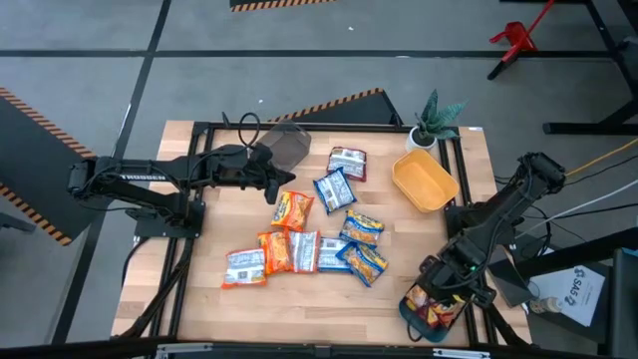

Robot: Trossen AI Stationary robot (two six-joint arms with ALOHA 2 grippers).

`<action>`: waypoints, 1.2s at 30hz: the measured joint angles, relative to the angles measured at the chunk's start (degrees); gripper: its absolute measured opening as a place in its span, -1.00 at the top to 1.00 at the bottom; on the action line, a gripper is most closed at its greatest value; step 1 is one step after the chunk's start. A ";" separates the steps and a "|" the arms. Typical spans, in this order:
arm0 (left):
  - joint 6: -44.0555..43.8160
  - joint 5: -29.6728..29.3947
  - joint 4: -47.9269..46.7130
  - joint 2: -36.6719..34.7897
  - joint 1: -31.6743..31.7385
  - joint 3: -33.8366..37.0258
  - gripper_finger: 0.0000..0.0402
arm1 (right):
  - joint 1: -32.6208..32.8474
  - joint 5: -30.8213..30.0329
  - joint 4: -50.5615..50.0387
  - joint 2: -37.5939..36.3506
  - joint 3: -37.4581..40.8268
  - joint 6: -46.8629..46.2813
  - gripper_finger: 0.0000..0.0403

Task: Sort Maruchan noodles
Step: Put the red noodle pack into the blue bin

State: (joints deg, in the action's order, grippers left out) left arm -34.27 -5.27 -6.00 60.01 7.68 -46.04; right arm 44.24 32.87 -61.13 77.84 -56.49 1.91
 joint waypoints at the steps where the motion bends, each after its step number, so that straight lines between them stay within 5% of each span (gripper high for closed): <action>1: 0.01 -0.04 -0.02 0.00 0.00 0.00 0.99 | -0.01 0.28 -0.09 0.00 0.00 -0.07 0.51; 6: 0.01 -0.05 0.00 0.00 0.00 0.00 0.99 | -0.01 0.45 -0.84 0.00 0.00 -2.02 0.43; 12: 0.01 -0.03 0.00 0.00 0.00 0.00 0.99 | -0.01 0.51 -0.54 0.00 0.00 -3.10 0.03; 17: 0.01 -0.03 -0.01 0.00 0.00 0.00 0.99 | -0.01 -5.11 -0.81 -0.02 0.00 -4.49 -0.22; 27: 0.39 -0.03 0.00 0.00 0.00 0.00 0.99 | -5.18 -12.38 -7.05 -0.07 -6.65 -5.76 -0.21; 36: 0.33 -0.76 0.00 0.00 0.00 0.00 0.93 | -19.01 -36.97 -3.69 -0.09 -14.54 -9.61 -0.21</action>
State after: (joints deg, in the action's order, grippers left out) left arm -33.94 -6.03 -6.00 60.01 7.68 -46.04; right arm 25.23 -4.10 -64.82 77.76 -71.03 -7.70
